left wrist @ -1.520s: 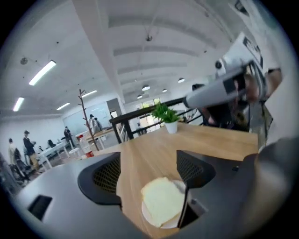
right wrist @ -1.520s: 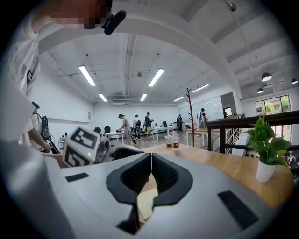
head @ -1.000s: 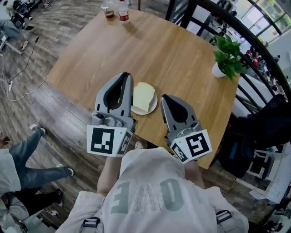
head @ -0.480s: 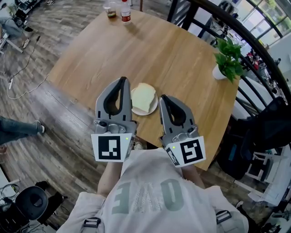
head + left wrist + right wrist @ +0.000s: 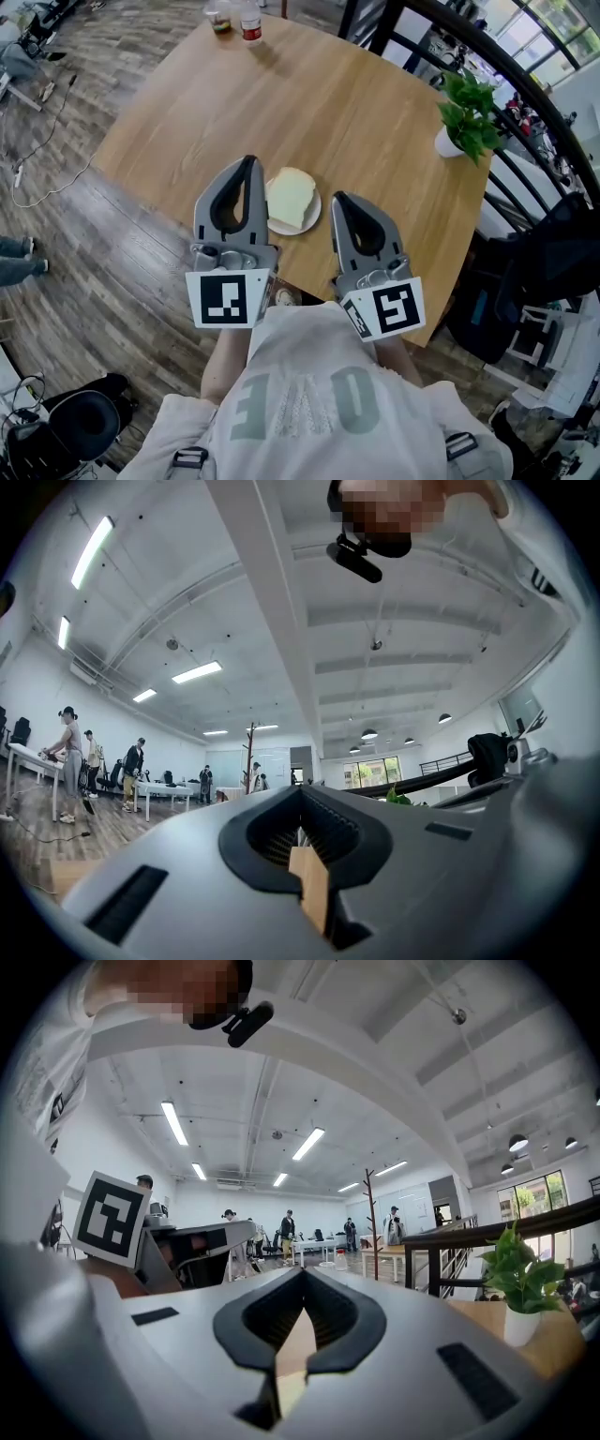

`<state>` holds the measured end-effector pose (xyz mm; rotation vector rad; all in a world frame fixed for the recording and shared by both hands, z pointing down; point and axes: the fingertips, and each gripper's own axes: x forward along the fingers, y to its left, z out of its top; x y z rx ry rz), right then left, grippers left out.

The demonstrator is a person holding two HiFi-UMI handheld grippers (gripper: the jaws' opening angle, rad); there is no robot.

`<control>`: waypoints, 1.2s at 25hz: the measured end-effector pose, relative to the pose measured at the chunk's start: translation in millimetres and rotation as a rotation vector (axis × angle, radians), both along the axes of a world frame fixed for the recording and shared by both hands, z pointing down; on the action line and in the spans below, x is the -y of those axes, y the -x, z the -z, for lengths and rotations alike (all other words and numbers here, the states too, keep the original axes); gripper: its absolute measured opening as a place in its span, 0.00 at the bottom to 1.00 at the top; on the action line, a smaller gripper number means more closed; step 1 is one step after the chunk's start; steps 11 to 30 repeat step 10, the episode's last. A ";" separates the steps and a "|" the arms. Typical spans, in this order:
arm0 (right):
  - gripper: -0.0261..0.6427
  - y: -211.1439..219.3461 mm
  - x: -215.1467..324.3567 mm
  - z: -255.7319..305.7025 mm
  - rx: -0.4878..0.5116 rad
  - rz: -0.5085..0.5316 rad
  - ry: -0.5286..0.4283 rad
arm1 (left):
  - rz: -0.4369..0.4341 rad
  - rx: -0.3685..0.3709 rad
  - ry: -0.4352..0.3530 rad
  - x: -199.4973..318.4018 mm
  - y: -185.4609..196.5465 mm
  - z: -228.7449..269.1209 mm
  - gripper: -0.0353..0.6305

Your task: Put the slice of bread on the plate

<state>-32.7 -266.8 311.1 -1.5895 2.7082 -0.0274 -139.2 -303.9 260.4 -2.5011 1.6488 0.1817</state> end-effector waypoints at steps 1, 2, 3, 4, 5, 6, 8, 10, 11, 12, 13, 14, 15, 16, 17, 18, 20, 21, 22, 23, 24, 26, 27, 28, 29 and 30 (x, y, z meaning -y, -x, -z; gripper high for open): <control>0.06 -0.2 0.3 -0.6 0.000 -0.001 0.002 | -0.003 0.002 0.006 0.4 -1.0 -1.0 0.06; 0.06 0.0 0.4 -1.2 0.000 -0.001 0.004 | -0.008 -0.001 0.007 0.9 -2.1 -0.6 0.06; 0.06 0.2 0.4 -1.8 0.001 0.000 0.007 | -0.014 -0.008 0.002 1.6 -3.3 1.3 0.06; 0.06 0.4 0.4 -2.5 0.002 0.000 0.009 | -0.019 -0.018 -0.008 2.3 -4.2 3.9 0.06; 0.06 0.7 0.3 -3.1 0.002 0.000 0.011 | -0.023 -0.027 -0.018 2.9 -4.7 6.5 0.06; 0.06 0.9 0.3 -3.6 0.003 0.000 0.013 | -0.023 -0.033 -0.026 3.4 -4.7 8.1 0.06; 0.06 1.2 0.4 -4.2 0.002 0.001 0.016 | -0.020 -0.029 -0.026 4.4 -3.7 7.0 0.06; 0.06 1.2 0.9 -4.3 0.001 0.000 0.016 | -0.014 -0.012 -0.009 5.5 -2.3 1.9 0.06; 0.06 1.2 0.9 -4.3 0.001 0.000 0.016 | -0.014 -0.012 -0.009 5.5 -2.3 1.9 0.06; 0.06 1.2 0.9 -4.3 0.001 0.000 0.016 | -0.014 -0.012 -0.009 5.5 -2.3 1.9 0.06; 0.06 1.2 0.9 -4.3 0.001 0.000 0.016 | -0.014 -0.012 -0.009 5.5 -2.3 1.9 0.06; 0.06 1.2 0.9 -4.3 0.001 0.000 0.016 | -0.014 -0.012 -0.009 5.5 -2.3 1.9 0.06; 0.06 1.2 0.9 -4.3 0.001 0.000 0.016 | -0.014 -0.012 -0.009 5.5 -2.3 1.9 0.06; 0.06 1.2 0.9 -4.3 0.001 0.000 0.016 | -0.014 -0.012 -0.009 5.5 -2.3 1.9 0.06; 0.06 1.2 0.9 -4.3 0.001 0.000 0.016 | -0.014 -0.012 -0.009 5.5 -2.3 1.9 0.06; 0.06 1.2 0.9 -4.3 0.001 0.000 0.016 | -0.014 -0.012 -0.009 5.5 -2.3 1.9 0.06; 0.06 1.2 0.9 -4.3 0.001 0.000 0.016 | -0.014 -0.012 -0.009 5.5 -2.3 1.9 0.06; 0.06 1.2 0.9 -4.3 0.001 0.000 0.016 | -0.014 -0.012 -0.009 5.5 -2.3 1.9 0.06; 0.06 1.2 0.9 -4.3 0.001 0.000 0.016 | -0.014 -0.012 -0.009 5.5 -2.3 1.9 0.06; 0.06 1.2 0.9 -4.3 0.001 0.000 0.016 | -0.014 -0.012 -0.009 5.5 -2.3 1.9 0.06; 0.06 1.2 0.9 -4.3 0.001 0.000 0.016 | -0.014 -0.012 -0.009 5.5 -2.3 1.9 0.06; 0.06 1.2 0.9 -4.3 0.001 0.000 0.016 | -0.014 -0.012 -0.009 5.5 -2.3 1.9 0.06; 0.06 1.2 0.9 -4.3 0.001 0.000 0.016 | -0.014 -0.012 -0.009 5.5 -2.3 1.9 0.06; 0.06 1.2 0.9 -4.3 0.001 0.000 0.016 | -0.014 -0.012 -0.009 5.5 -2.3 1.9 0.06; 0.06 1.2 0.9 -4.3 0.001 0.000 0.016 | -0.014 -0.012 -0.009 5.5 -2.3 1.9 0.06; 0.06 1.2 0.9 -4.3 0.001 0.000 0.016 | -0.014 -0.012 -0.009 5.5 -2.3 1.9 0.06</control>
